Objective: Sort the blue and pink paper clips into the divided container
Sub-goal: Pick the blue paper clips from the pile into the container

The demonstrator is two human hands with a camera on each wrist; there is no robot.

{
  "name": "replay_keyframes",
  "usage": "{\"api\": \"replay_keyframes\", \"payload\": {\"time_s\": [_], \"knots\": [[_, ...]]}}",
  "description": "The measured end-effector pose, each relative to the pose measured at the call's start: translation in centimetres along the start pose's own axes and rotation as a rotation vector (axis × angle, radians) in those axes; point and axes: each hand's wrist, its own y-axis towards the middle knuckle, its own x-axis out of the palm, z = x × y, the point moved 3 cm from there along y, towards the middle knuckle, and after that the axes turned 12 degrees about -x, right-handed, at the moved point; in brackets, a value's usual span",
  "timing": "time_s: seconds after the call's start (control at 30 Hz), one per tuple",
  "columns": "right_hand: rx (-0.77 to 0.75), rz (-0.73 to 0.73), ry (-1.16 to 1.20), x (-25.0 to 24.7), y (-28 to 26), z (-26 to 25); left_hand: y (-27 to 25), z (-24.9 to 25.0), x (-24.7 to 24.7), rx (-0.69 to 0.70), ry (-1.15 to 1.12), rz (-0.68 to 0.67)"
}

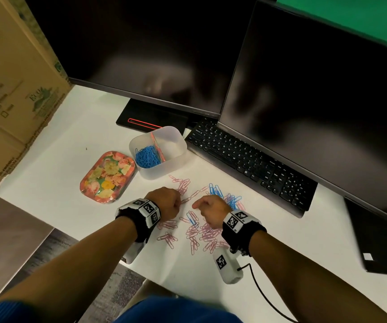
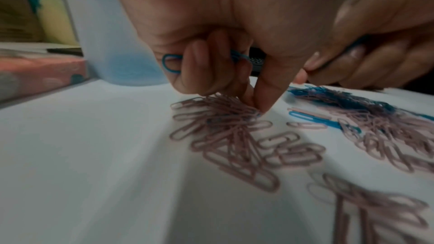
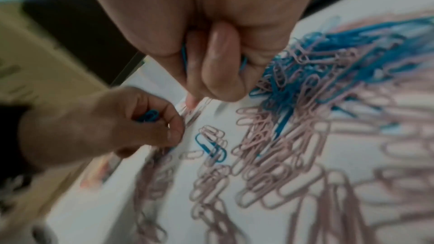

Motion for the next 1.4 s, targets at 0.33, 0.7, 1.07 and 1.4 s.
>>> {"api": "replay_keyframes", "payload": {"time_s": [0.33, 0.7, 1.07, 1.4], "knots": [[0.107, -0.046, 0.354, -0.3, -1.5, -0.5, 0.0, -1.2, -2.0, 0.016, 0.000, 0.044], [-0.027, -0.058, -0.166, 0.6, -0.5, -1.3, -0.3, -0.8, -2.5, 0.053, 0.109, 0.025], [-0.161, 0.014, -0.680, 0.4, -0.7, 0.0, 0.3, -2.0, -1.5, -0.009, 0.093, 0.127], [-0.194, -0.109, -0.974, 1.1, -0.5, -1.3, -0.5, -2.2, -1.3, 0.012, 0.099, 0.049]]}}
